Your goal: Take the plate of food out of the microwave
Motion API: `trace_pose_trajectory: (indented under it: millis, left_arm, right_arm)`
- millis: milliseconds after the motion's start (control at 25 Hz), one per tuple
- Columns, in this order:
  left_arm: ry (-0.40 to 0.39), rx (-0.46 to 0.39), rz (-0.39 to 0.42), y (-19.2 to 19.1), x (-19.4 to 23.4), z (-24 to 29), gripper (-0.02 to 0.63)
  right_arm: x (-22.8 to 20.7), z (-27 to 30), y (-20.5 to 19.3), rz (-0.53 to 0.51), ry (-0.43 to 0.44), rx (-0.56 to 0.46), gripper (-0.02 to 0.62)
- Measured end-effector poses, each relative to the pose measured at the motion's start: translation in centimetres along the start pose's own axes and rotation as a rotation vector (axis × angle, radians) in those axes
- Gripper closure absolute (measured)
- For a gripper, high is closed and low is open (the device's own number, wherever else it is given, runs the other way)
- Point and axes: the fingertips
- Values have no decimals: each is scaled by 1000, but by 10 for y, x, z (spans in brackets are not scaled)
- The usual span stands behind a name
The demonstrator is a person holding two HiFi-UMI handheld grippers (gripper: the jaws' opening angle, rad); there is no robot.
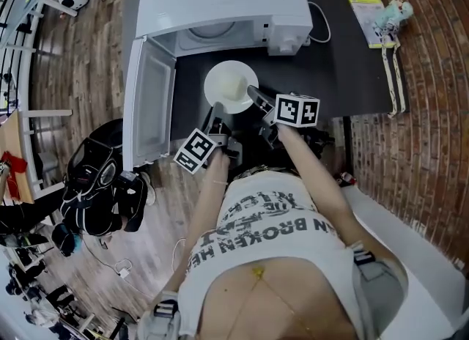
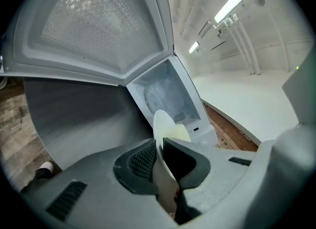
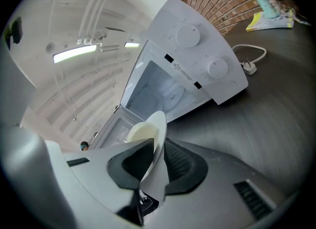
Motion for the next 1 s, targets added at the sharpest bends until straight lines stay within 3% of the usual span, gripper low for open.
trace_pose_trajectory:
  millis: [440,1000]
  left_arm:
    - [-22,45,26,26,13,-23,566]
    - [-57,143,63,32,35,-49,566]
  right_arm:
    - [27,12,-22,32,-31,-42,531]
    - [44,10,-63,80,-88,-141,529]
Point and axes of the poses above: the fingertips, and each gripper's own axes: z forward along the fingers, x to its left, y out of its top, and after that the axes turned 3 degrees about -z, right-handed
